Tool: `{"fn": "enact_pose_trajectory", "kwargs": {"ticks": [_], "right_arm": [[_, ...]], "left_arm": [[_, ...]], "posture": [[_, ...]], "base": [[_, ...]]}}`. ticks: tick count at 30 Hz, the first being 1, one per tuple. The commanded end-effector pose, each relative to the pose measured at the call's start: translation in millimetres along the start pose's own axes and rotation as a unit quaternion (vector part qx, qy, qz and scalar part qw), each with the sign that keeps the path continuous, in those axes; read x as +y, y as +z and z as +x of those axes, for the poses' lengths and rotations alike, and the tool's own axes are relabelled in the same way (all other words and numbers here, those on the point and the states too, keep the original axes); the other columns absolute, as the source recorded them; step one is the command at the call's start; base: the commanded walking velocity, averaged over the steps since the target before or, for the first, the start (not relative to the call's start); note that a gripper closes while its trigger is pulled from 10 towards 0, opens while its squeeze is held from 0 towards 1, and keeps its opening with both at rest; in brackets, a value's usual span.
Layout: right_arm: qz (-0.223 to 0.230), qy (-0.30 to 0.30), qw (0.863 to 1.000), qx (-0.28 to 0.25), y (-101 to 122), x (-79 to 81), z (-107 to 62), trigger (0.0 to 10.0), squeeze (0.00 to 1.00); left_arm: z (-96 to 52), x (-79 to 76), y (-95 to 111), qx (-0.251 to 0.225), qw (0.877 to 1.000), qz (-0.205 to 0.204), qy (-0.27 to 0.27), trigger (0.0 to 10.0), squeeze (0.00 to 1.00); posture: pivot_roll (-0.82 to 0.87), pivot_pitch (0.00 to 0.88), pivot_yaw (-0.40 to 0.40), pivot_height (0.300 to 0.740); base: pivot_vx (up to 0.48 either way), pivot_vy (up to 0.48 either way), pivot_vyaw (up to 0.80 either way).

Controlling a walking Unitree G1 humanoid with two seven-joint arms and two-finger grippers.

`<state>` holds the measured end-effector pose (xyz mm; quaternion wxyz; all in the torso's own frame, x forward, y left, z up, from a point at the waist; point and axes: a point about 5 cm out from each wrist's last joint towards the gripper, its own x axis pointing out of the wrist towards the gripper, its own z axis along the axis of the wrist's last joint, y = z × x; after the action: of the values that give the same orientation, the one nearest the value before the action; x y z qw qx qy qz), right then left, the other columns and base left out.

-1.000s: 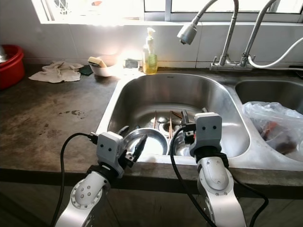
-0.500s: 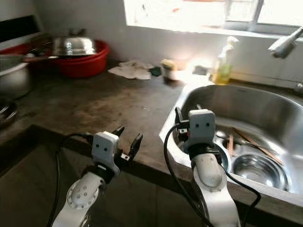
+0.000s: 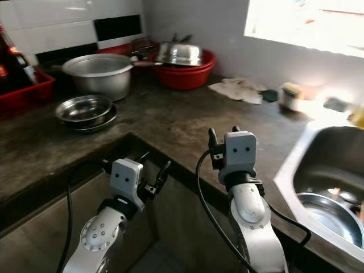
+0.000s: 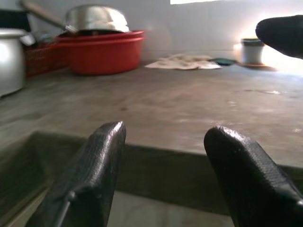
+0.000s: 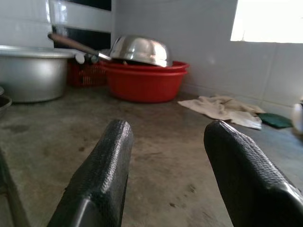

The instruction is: Kitchen organization

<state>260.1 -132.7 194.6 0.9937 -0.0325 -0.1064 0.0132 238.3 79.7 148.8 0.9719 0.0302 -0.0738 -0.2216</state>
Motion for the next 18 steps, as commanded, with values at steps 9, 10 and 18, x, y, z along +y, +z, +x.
{"fn": "enact_pose_trajectory", "kwargs": {"ticks": [9,10,18], "right_arm": [[0.004,0.010,1.000,-0.005,3.0,3.9,2.9,10.0,0.00],[0.004,0.010,1.000,-0.005,3.0,3.9,2.9,10.0,0.00],[0.011,0.011,1.000,0.005,0.2,4.7,5.0,10.0,0.00]], "left_arm": [[0.5,0.9,0.4,0.002,1.000,0.001,0.005,10.0,0.00],[0.5,0.9,0.4,0.002,1.000,0.001,0.005,10.0,0.00],[1.6,2.9,-0.8,0.003,1.000,0.004,0.008,10.0,0.00]], "posture": [[0.12,0.000,-0.046,0.740],[0.12,0.000,-0.046,0.740],[0.12,0.000,-0.048,0.740]], "base": [[0.000,0.267,0.80],[0.000,0.296,0.80],[0.000,0.072,0.26]]}}
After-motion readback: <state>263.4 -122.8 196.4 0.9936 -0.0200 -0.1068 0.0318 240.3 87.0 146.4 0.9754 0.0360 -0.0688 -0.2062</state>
